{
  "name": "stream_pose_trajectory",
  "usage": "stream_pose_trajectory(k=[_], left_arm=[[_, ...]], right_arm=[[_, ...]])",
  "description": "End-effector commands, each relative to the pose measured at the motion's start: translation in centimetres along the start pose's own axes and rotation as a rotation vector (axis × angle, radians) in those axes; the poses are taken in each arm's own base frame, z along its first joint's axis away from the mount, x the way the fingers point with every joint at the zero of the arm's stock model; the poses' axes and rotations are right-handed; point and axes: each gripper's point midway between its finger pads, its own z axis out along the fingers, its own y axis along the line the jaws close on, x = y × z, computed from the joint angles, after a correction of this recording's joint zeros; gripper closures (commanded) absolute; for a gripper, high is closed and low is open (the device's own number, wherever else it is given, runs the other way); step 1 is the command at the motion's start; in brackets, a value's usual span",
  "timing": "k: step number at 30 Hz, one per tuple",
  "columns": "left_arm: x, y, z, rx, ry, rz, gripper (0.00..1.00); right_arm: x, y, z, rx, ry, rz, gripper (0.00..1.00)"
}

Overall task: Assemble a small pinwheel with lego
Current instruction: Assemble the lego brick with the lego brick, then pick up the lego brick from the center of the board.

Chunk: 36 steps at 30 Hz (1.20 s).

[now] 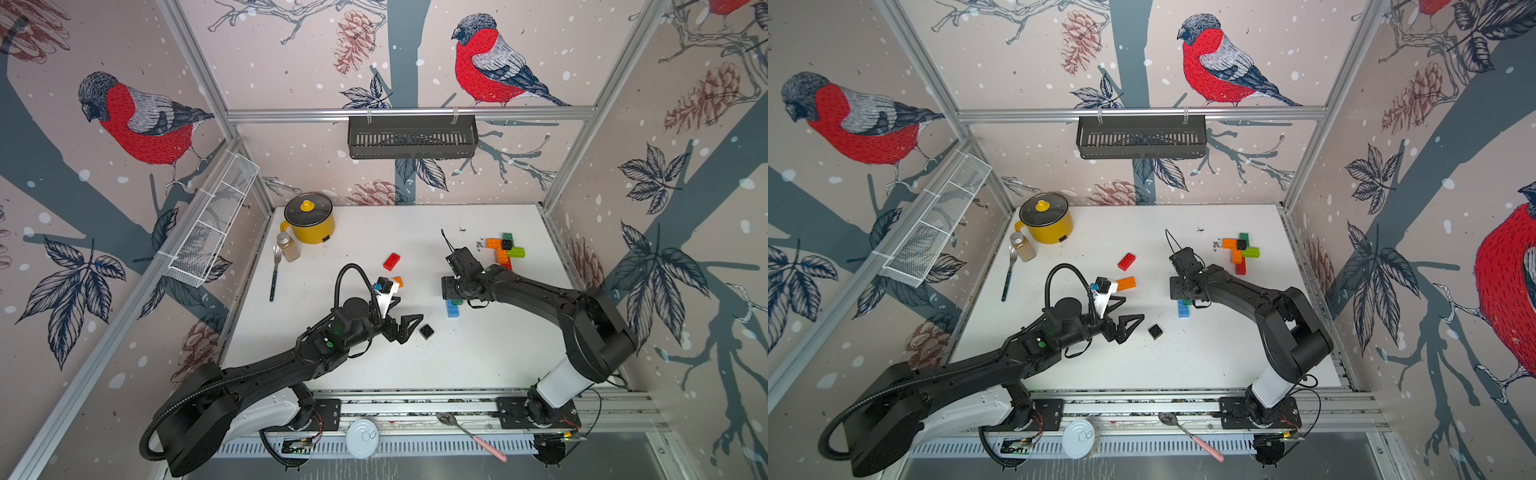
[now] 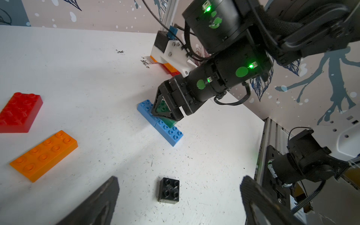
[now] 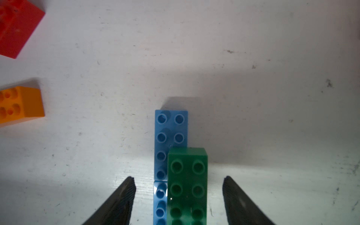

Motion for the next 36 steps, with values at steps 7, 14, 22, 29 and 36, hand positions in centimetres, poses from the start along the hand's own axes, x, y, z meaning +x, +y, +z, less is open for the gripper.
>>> stream_pose_trajectory(k=[7,14,22,29,36], left_arm=[[-0.6,6.5,0.6,-0.206,-0.001,-0.103,0.03],[-1.1,12.5,2.3,-0.313,0.038,-0.265,0.03],[0.8,17.0,5.5,-0.294,0.196,-0.36,0.04],[2.6,17.7,7.7,-0.251,0.3,-0.362,0.04],[4.5,16.9,8.5,-0.203,0.376,-0.359,0.06]], right_arm=[[-1.0,0.4,-4.1,-0.128,-0.088,-0.015,0.01],[0.1,-1.1,-5.8,-0.197,-0.136,0.041,0.01],[1.3,-2.7,-7.3,-0.266,-0.191,0.081,0.01],[1.8,-3.0,-7.6,-0.315,-0.208,0.091,0.01],[1.2,-3.0,-7.7,-0.346,-0.224,0.102,0.01]])
